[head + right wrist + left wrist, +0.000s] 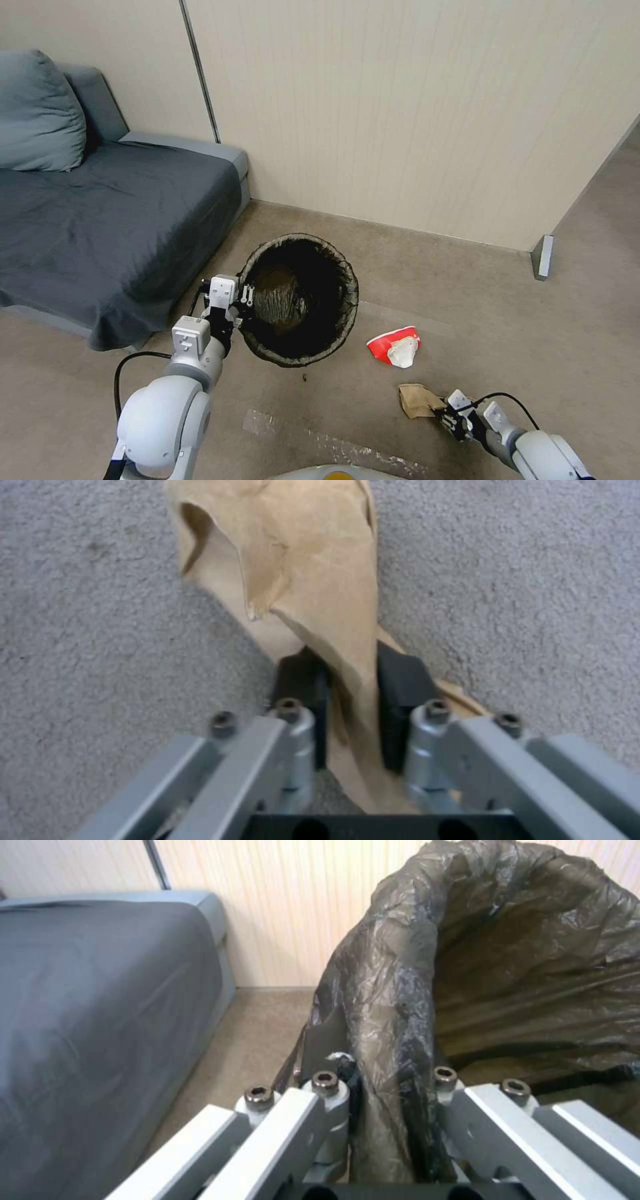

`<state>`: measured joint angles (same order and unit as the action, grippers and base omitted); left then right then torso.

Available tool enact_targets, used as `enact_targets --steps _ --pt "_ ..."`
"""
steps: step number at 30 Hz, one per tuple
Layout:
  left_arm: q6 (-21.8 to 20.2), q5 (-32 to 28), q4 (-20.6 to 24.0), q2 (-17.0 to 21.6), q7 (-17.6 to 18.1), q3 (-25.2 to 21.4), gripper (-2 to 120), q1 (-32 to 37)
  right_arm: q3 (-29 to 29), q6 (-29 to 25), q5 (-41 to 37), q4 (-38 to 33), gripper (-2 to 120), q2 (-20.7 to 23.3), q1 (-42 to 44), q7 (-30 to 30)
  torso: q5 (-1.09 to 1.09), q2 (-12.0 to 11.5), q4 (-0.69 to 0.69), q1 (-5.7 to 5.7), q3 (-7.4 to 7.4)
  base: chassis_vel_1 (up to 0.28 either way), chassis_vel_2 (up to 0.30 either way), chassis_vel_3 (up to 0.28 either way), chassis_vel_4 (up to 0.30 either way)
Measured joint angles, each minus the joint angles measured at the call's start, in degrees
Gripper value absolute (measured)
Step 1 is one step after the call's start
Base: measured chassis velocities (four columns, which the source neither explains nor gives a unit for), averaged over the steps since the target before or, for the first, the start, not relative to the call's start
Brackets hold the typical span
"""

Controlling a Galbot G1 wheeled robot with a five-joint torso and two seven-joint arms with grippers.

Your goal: Pick up the trash bin, then pick up the garbage from the floor and place it into the trash bin.

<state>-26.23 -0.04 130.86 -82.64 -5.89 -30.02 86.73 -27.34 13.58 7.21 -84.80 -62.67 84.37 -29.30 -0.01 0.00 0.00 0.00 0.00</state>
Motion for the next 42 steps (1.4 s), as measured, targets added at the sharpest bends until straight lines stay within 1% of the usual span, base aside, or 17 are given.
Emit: enact_targets --steps 1,3,5,12,15,16,20,26,29,30,32,33,35,36,38,40,42 --pt "0.0 0.0 0.0 0.0 0.0 0.0 5 0.0 0.0 0.0 0.0 0.0 12 0.0 0.0 0.0 0.0 0.0 0.0 0.0 0.0 0.0 0.0 0.0 0.0" --pt "0.02 0.01 -0.14 0.0 -0.01 -0.04 5 -0.11 -0.02 -0.17 0.02 0.25 3 -0.28 -0.22 0.12 0.0 0.0 0.0 0.0 0.0 0.0 0.0 0.0 0.0" --pt "0.02 0.01 -0.14 0.01 -0.01 -0.02 5 -0.14 -0.02 -0.2 0.04 0.28 0 -0.35 -0.3 0.18 0.0 0.0 -0.01 0.0 0.0 0.0 0.0 0.0 0.0" --pt "-0.04 -0.02 -0.1 -0.15 -0.01 0.03 5 -0.16 -0.85 -0.41 -1.42 -0.84 0 -0.87 -0.1 1.41 0.04 0.0 0.0 0.0 0.0 0.0 0.0 0.0 0.0" --pt "-0.08 -0.08 -0.24 -0.26 -0.01 0.11 5 -0.06 -2.84 -0.41 -4.47 -4.8 0 -0.31 1.18 2.15 0.02 0.0 0.0 0.0 0.0 0.0 0.0 0.0 0.0" --pt "-0.08 -0.08 -0.24 -0.26 -0.01 0.11 5 -0.06 -2.84 -0.41 -4.47 -4.8 0 -0.31 1.18 2.15 0.02 0.0 0.0 0.0 0.0 0.0 0.0 0.0 0.0" --pt "-0.08 -0.21 -0.29 -0.35 0.01 0.13 5 0.02 -5.5 -0.44 -9.54 -12.4 0 1.65 3.41 4.15 0.0 0.0 0.0 0.0 0.0 0.0 0.0 0.0 0.0" --pt "-0.38 -0.27 -0.29 -0.41 0.12 0.15 5 0.11 -8.35 -2.47 -11.67 -17.58 0 2.79 3.85 5.73 0.0 0.0 0.0 0.0 0.0 0.0 0.0 0.0 0.0" --pt "-0.65 -0.43 -0.29 -0.43 0.28 0.15 5 0.22 -10.05 -2.45 -14.79 -21.81 0 3.21 4.28 6.97 0.01 0.0 0.0 0.0 0.0 0.0 0.0 0.0 0.0" --pt "-0.65 -0.43 -0.29 -0.43 0.28 0.15 5 0.22 -10.05 -2.45 -14.79 -21.81 0 3.21 4.28 6.97 0.01 0.0 0.0 0.0 0.0 0.0 0.0 0.0 0.0" --pt "-0.8 -0.67 -0.35 -0.37 0.58 0.14 5 0.41 -12.7 -0.74 -19.47 -30.16 0 4.03 5.29 7.77 0.0 0.0 0.0 0.0 0.0 0.0 0.0 0.0 0.0" --pt "-0.8 -0.67 -0.35 -0.37 0.58 0.14 5 0.41 -12.7 -0.74 -19.47 -30.16 0 4.03 5.29 7.77 0.0 0.0 0.0 0.0 0.0 0.0 0.0 0.0 0.0" --pt "-0.82 -0.74 -0.67 -0.4 0.76 0.17 5 0.33 -13.87 1.7 -23.54 -37.53 0 4.42 5.29 8.86 0.0 0.0 0.0 0.0 0.0 0.0 0.0 0.0 0.0" --pt "-0.82 -0.74 -0.67 -0.4 0.76 0.17 5 0.33 -13.87 1.7 -23.54 -37.53 0 4.42 5.29 8.86 0.0 0.0 0.0 0.0 0.0 0.0 0.0 0.0 0.0" --pt "-0.85 -0.76 -0.86 -0.45 0.86 0.28 5 0.25 -13.7 4.02 -27.36 -42.97 0 4.42 4.11 10.67 -0.01 0.0 -0.01 0.0 0.0 0.0 0.0 0.0 0.0" --pt "-0.89 -0.8 -0.91 -0.46 0.87 0.36 5 0.23 -13.35 5.07 -28.96 -44.91 0 4.47 3.56 11.55 -0.01 0.0 0.0 0.0 0.0 0.0 0.0 0.0 0.0" --pt "-1.2 -0.89 -1.12 -0.52 0.96 0.73 5 0.11 -12.0 8.25 -33.35 -49.69 0 5.19 1.42 13.67 0.0 0.0 0.0 0.0 0.0 0.0 0.0 0.0 0.0"
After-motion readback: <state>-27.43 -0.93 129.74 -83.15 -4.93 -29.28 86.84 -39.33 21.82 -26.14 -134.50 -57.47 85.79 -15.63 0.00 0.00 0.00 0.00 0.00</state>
